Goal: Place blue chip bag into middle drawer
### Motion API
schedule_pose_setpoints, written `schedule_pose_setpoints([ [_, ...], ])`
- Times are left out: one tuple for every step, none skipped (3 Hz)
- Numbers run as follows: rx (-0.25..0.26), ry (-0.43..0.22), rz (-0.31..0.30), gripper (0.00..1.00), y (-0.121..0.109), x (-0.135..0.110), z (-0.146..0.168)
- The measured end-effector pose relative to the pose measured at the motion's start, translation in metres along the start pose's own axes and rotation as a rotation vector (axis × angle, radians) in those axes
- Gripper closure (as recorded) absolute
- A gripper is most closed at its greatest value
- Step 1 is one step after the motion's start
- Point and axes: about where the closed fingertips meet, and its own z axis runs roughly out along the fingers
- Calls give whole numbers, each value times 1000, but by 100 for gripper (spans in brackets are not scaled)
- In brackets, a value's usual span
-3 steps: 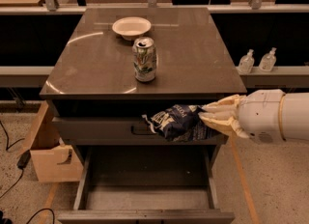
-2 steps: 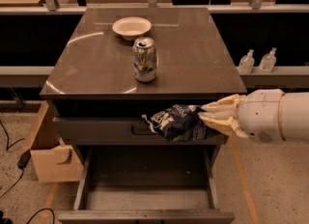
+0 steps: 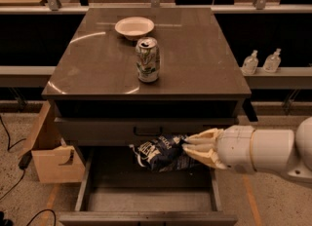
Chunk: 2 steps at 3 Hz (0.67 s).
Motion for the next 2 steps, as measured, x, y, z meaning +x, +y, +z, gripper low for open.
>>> schedule_pose_setpoints([
  [-70,-10,14,100,25,40,44],
  [-78,24,-12,100,37,82,93],
])
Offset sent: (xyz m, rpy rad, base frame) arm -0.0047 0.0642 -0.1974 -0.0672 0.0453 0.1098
